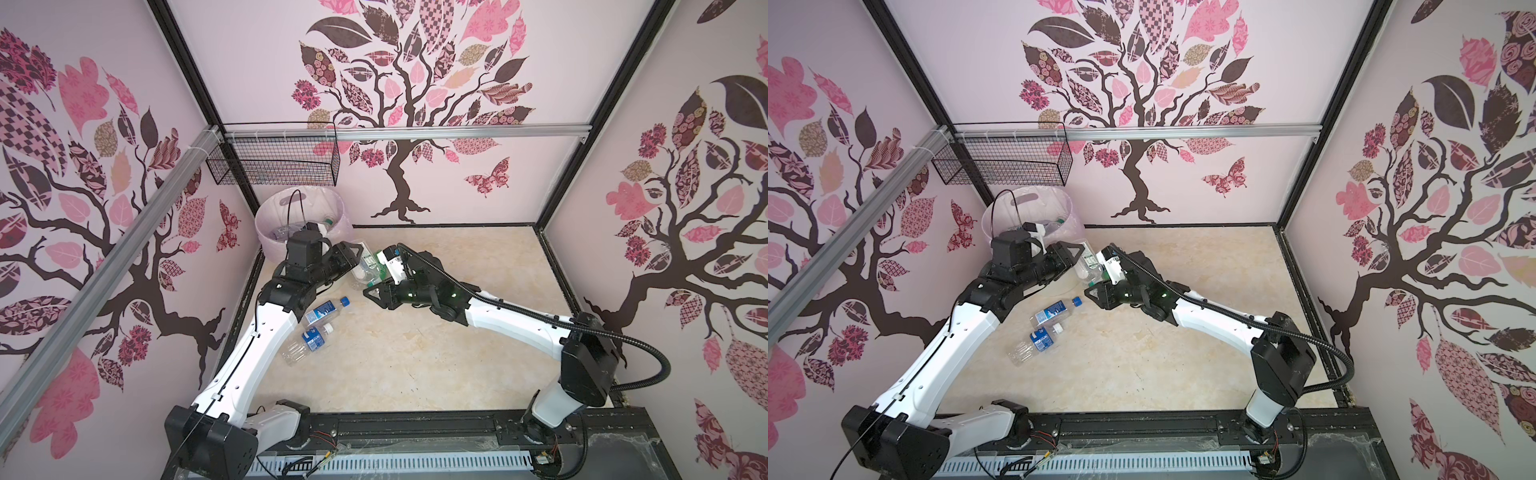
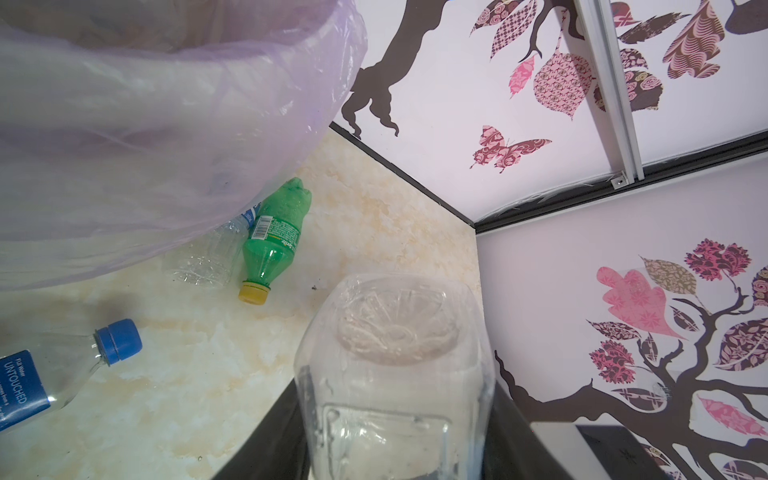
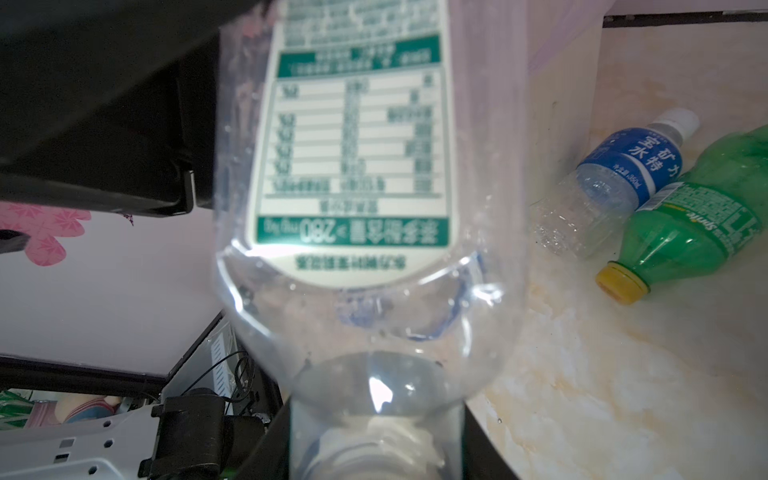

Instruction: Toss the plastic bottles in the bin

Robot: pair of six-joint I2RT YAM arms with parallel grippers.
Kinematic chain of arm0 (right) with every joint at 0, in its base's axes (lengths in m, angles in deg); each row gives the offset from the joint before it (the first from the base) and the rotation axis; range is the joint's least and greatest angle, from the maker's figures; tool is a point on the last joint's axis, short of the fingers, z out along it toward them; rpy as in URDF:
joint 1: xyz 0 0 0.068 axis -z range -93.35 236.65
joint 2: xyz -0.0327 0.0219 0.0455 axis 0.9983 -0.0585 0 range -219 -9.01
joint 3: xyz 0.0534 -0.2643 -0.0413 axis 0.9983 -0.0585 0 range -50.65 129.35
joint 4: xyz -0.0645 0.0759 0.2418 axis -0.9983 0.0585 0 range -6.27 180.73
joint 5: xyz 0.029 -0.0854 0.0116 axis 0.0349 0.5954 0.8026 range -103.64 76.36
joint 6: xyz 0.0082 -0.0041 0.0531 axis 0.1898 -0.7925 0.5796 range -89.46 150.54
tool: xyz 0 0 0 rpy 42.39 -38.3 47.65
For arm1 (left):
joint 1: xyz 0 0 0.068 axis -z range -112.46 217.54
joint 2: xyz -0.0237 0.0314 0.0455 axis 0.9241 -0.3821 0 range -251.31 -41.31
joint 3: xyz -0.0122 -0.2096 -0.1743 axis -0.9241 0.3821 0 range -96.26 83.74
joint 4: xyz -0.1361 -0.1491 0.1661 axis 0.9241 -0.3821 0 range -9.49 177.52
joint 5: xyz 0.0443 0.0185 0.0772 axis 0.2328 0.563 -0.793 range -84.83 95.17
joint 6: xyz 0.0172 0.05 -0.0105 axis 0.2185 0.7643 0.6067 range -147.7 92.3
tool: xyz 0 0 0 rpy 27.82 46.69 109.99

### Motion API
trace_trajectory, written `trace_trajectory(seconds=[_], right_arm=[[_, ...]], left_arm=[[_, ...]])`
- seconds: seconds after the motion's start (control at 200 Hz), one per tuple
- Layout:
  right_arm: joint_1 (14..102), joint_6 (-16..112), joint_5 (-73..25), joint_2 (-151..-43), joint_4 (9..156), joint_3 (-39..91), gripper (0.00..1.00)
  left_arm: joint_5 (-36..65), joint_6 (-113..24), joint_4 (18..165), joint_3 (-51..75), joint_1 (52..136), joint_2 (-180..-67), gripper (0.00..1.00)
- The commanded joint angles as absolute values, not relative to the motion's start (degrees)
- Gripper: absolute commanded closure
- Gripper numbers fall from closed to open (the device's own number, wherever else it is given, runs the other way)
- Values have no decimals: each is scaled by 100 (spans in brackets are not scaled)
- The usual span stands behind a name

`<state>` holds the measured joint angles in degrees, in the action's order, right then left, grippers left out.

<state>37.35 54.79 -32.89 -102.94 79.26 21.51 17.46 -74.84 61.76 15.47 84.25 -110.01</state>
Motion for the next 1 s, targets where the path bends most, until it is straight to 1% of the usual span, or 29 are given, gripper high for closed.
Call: trace_trajectory(seconds=[0.0, 0.1, 0.13, 0.24, 0.45, 0.525, 0.645, 0.7, 0.755, 0.8, 0.87, 0.995], right_arm=[[3732, 5400, -3415, -10410, 7876, 2499, 64], [3734, 5426, -3469, -10427, 7872, 2518, 65], [3732, 5427, -3473, -10428, 7872, 2523, 65], [3732, 5425, -3495, -10419, 7867, 2520, 65], [3733, 5462, -3635, -10402, 7794, 2501, 65], [3733, 5455, -3649, -10402, 7810, 2508, 65], [3734, 5452, -3716, -10400, 7797, 2490, 65], [3734, 5453, -3762, -10410, 7800, 2488, 63], [3734, 5445, -3751, -10397, 7826, 2485, 58], [3734, 5432, -3699, -10372, 7845, 2477, 57], [3734, 5410, -3605, -10309, 7871, 2435, 53], [3730, 5333, -3399, -10160, 7991, 2408, 36]], left_arm=[[1774, -7475, 6249, 1674, 8441, -10910, 39], [1739, -7464, 6253, 1655, 8442, -10911, 31], [1730, -7464, 6252, 1651, 8442, -10914, 30], [1730, -7476, 6258, 1662, 8442, -10919, 28], [1730, -7500, 6269, 1700, 8441, -10942, 27], [1730, -7499, 6290, 1712, 8441, -10938, 32], [1722, -7499, 6349, 1736, 8443, -10917, 50], [1721, -7499, 6357, 1747, 8446, -10917, 55], [1721, -7501, 6361, 1763, 8441, -10924, 60], [1713, -7499, 6362, 1755, 8443, -10913, 64], [1658, -7483, 6338, 1731, 8442, -10899, 66], [1400, -7290, 6111, 1505, 8432, -10893, 65]])
